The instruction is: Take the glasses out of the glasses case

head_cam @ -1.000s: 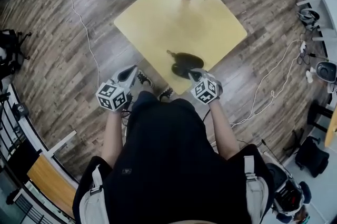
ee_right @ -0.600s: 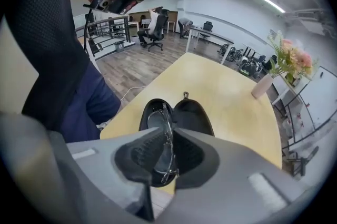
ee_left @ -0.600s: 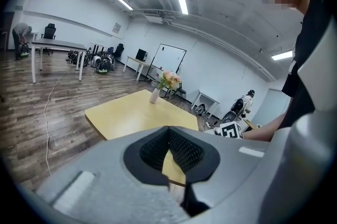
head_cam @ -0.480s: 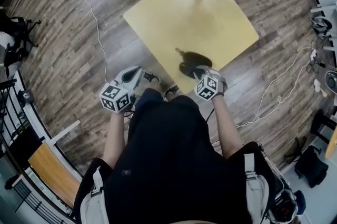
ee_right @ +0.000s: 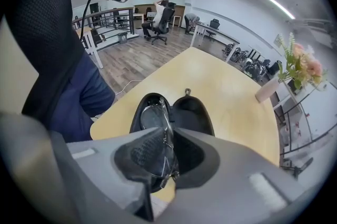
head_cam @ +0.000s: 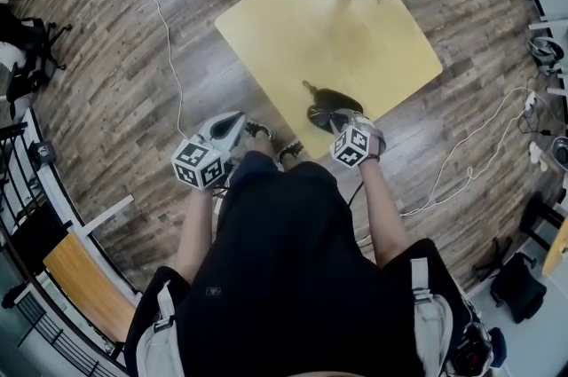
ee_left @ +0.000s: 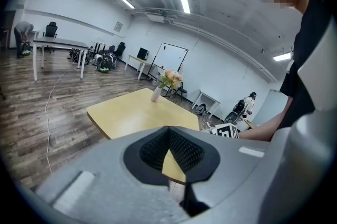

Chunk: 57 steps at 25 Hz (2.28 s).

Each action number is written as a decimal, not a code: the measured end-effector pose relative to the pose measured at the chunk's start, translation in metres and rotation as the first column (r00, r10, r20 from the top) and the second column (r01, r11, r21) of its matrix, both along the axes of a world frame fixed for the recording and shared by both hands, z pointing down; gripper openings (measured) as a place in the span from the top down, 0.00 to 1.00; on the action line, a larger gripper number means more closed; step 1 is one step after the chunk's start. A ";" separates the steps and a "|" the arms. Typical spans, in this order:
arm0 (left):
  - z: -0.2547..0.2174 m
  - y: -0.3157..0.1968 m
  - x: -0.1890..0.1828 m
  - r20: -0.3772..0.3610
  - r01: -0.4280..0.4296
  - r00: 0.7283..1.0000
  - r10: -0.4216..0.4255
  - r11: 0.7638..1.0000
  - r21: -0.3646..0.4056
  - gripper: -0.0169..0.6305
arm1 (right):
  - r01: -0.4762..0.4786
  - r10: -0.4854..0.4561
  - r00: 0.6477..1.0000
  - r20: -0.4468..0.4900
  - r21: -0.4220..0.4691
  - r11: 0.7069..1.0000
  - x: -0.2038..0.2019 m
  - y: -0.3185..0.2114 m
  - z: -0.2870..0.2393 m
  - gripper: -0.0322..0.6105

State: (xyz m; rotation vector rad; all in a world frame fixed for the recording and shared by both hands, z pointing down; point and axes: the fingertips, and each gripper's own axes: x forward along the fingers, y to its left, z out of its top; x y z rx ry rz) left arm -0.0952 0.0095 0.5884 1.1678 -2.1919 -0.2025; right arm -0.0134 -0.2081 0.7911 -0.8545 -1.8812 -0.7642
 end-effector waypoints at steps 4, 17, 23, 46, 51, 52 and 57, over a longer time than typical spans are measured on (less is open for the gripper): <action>0.004 0.008 0.001 -0.009 0.019 1.000 -0.019 1.000 0.004 0.96 | 0.011 -0.011 1.000 -0.004 0.007 1.000 -0.003 0.003 0.001 0.85; 0.006 0.019 -0.011 -0.012 0.052 0.999 -0.052 0.999 0.009 0.96 | 0.061 -0.059 0.996 -0.073 0.029 0.998 -0.006 0.007 0.017 0.86; 0.004 0.015 -0.017 0.003 0.046 0.999 -0.046 0.999 0.018 0.96 | 0.070 -0.067 0.992 -0.108 0.023 0.997 0.002 0.007 0.019 0.92; -0.013 -0.069 -0.024 0.033 -0.191 0.981 0.190 0.980 0.057 0.96 | -0.387 0.399 0.917 0.005 -0.239 0.891 -0.009 -0.038 -0.062 0.92; -0.010 -0.091 -0.022 0.030 -0.258 0.966 0.256 0.964 0.059 0.96 | -0.441 0.471 0.881 0.042 -0.288 0.850 -0.006 -0.050 -0.081 0.92; -0.010 -0.096 -0.021 0.030 -0.270 0.963 0.269 0.961 0.060 0.96 | -0.453 0.491 0.870 0.047 -0.316 0.833 -0.006 -0.051 -0.085 0.92; -0.009 -0.119 -0.018 0.026 -0.338 0.941 0.337 0.939 0.069 0.96 | -0.498 0.604 0.793 0.082 -0.483 0.720 -0.012 -0.062 -0.109 0.92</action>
